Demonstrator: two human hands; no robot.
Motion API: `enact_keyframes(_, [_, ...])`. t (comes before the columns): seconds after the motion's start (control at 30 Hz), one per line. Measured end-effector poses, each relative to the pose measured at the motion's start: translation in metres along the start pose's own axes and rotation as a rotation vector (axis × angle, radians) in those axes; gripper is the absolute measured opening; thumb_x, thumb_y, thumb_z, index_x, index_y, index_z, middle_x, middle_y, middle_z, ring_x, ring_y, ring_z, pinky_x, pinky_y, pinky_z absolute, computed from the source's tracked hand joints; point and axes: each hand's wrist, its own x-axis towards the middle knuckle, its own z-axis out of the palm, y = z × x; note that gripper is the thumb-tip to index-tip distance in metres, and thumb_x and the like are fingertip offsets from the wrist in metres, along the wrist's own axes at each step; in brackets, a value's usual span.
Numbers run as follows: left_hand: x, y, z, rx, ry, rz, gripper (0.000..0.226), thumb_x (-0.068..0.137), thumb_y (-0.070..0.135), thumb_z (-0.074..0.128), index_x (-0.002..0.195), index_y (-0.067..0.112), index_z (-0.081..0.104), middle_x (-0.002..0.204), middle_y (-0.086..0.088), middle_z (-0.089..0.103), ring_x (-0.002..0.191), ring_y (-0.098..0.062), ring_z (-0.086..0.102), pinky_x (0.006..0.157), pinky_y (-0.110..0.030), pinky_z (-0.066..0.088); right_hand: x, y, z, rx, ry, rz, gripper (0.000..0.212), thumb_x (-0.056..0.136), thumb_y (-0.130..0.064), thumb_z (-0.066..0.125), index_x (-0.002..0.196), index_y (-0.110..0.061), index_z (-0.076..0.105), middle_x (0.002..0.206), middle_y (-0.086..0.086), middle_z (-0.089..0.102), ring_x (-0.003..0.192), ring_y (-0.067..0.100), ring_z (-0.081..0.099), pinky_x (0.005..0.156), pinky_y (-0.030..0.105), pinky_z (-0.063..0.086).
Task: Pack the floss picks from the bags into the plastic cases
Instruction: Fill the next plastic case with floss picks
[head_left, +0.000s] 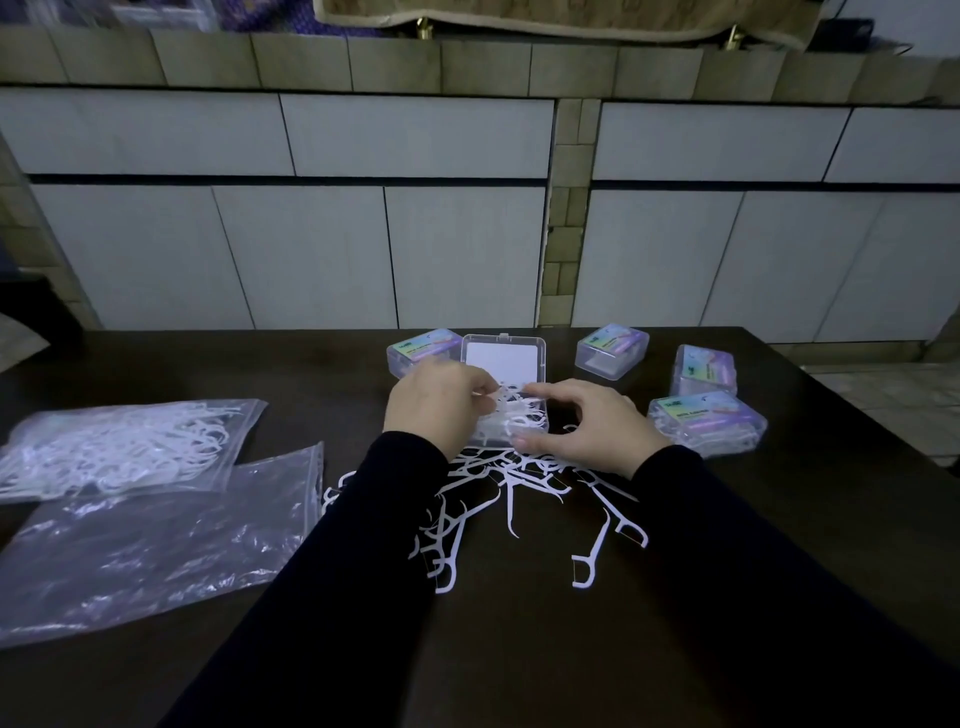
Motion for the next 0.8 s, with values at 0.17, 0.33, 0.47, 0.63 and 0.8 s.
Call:
enact_keyframes(0.17, [-0.003,0.003,0.001,0.019,0.029,0.067,0.024,0.089,0.035,0.063,0.11,0.026,0.071,0.107,0.001,0.069,0.103,-0.018,0.057,0.072,-0.027,0.04,-0.003,0.001,0.001,0.045,-0.03,-0.026,0.076,0.073,-0.065,0.068,0.14,-0.043,0.041,0.141,-0.013,0.045,0.129,0.011,0.042,0.11,0.05,0.031])
enact_keyframes(0.33, [-0.003,-0.015,-0.014,-0.167,-0.006,-0.064,0.029,0.084,0.034,0.07,0.112,0.025,0.068,0.102,0.007,0.068,0.098,-0.012,0.059,0.083,-0.027,0.044,0.001,0.001,0.002,0.035,-0.034,0.048,0.096,0.067,-0.071,0.069,0.148,-0.038,0.029,0.15,-0.007,0.04,0.136,0.019,0.037,0.112,0.052,0.03])
enact_keyframes(0.47, [-0.005,-0.024,-0.019,-0.224,-0.094,-0.11,0.014,0.085,0.03,0.07,0.099,0.028,0.07,0.089,0.012,0.067,0.092,-0.009,0.058,0.079,-0.023,0.041,0.002,0.003,0.004,0.044,-0.047,0.046,0.098,0.064,-0.074,0.068,0.147,-0.039,0.031,0.15,-0.006,0.04,0.135,0.018,0.038,0.111,0.051,0.032])
enact_keyframes(0.63, [-0.005,-0.015,-0.015,-0.124,-0.118,-0.077,0.01,0.089,0.026,0.064,0.095,0.024,0.072,0.093,0.006,0.069,0.087,-0.01,0.058,0.074,-0.023,0.044,0.004,0.007,0.006,0.071,-0.046,0.065,0.107,0.05,-0.085,0.062,0.144,-0.043,0.034,0.148,-0.008,0.042,0.134,0.02,0.038,0.109,0.05,0.034])
enact_keyframes(0.8, [-0.004,-0.022,-0.024,-0.104,0.005,-0.163,0.008,0.09,0.026,0.062,0.092,0.026,0.07,0.089,0.006,0.065,0.086,-0.016,0.057,0.075,-0.026,0.043,0.004,0.008,0.005,0.058,-0.047,0.061,0.105,0.053,-0.083,0.064,0.145,-0.042,0.034,0.149,-0.007,0.042,0.135,0.022,0.037,0.11,0.051,0.033])
